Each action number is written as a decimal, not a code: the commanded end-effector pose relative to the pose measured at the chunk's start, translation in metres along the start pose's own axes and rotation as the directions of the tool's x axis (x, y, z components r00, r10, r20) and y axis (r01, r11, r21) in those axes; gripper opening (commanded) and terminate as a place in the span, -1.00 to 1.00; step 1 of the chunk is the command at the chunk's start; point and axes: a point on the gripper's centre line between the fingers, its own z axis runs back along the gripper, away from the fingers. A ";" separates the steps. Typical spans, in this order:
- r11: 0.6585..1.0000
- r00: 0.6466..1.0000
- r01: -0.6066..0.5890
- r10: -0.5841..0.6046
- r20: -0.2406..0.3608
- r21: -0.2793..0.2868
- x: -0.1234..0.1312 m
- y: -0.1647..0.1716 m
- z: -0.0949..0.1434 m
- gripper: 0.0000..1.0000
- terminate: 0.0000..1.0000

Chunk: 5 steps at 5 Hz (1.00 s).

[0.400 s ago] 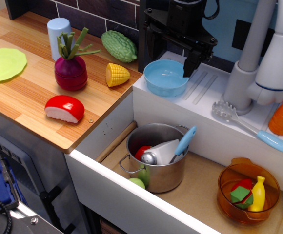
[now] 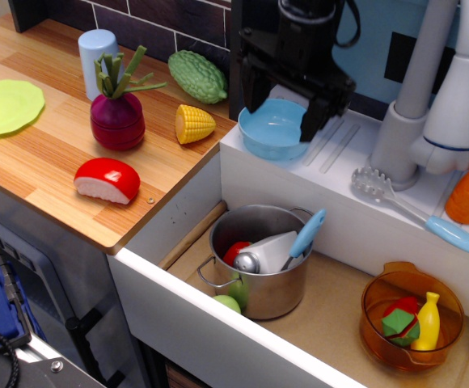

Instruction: Lift bowl

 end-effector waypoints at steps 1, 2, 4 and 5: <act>0.985 0.983 0.170 -0.170 0.073 0.012 0.020 0.009 -0.006 1.00 -1.00; 0.984 0.979 0.180 -0.178 0.102 -0.010 0.022 0.012 -0.024 1.00 -1.00; 0.983 0.970 0.182 -0.177 0.164 -0.019 0.017 0.010 -0.053 1.00 -1.00; 0.981 0.969 0.191 -0.185 0.163 -0.022 0.019 0.008 -0.054 -1.00 -1.00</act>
